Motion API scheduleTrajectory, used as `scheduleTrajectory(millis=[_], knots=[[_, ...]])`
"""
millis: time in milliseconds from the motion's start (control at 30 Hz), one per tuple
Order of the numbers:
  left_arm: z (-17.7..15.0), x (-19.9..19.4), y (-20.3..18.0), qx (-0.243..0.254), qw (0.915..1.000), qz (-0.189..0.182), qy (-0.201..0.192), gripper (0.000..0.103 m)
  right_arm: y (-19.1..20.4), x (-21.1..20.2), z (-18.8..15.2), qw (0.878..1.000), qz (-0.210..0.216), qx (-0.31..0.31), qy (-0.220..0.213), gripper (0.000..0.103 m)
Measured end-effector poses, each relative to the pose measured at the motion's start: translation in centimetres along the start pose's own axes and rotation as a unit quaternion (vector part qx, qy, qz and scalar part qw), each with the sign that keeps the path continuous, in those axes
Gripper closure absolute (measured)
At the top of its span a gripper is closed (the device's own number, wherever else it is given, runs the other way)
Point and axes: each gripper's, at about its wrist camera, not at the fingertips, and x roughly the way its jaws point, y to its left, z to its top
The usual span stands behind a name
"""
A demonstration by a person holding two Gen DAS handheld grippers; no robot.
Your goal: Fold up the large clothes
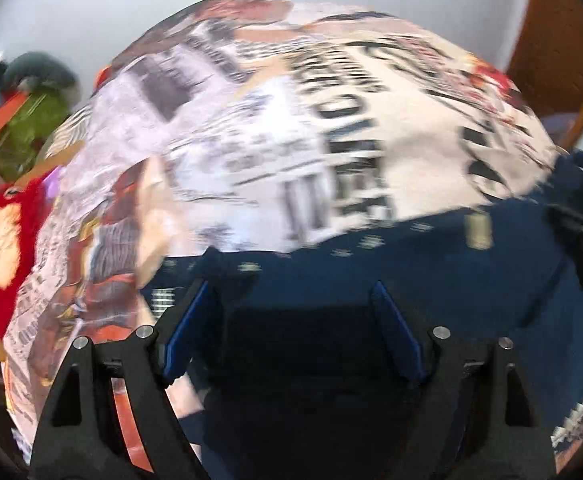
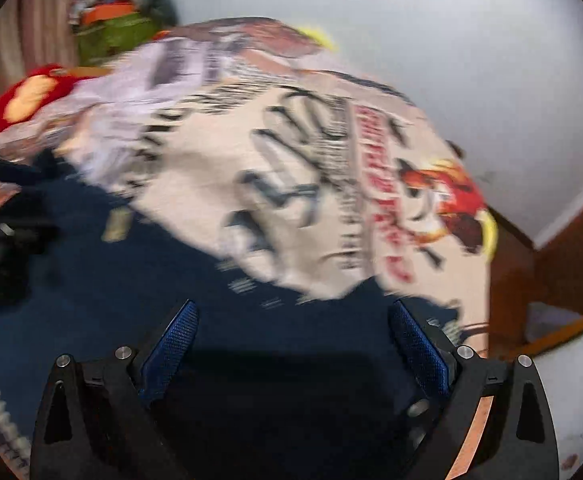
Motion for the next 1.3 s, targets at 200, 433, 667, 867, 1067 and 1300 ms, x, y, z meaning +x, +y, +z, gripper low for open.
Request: scheduleTrajectory(millis=[200,433,667,867,1067,1300], knots=[[-1.0,-2.3,2.7,-0.021,0.999,-0.039,0.002,0.022,-2.0,-3.5,-0.1,0.999,-0.001,0.033,-0.04,0.007],[-3.8,-4.6,0.4,-0.024,0.9906,-0.134,0.01,0.022,-1.0,-7.9,-3.0,0.991,0.11,0.071,-0.035,0.007],[-8.0,-4.6,0.8,-0.023,0.9936,-0.107,0.028,0.022,0.6,-7.3,-8.1,0.994,0.095,0.047,0.021,0.007],[-10.4,-8.5,6.9,-0.078,0.9961,-0.041,0.005,0.022,-2.1,-10.1,-9.5,0.998,0.045,0.051,0.01,0.007],[-13.6,-11.9,9.4,-0.13,0.9904,-0.039,-0.025,0.022,-2.2,-13.8,-8.7,0.997,0.044,0.064,-0.03,0.007],[-17.4,-9.2,8.6,-0.242,0.9569,-0.16,0.021,0.022,4.2,-15.6,-6.4,0.996,0.056,0.01,-0.065,0.006]])
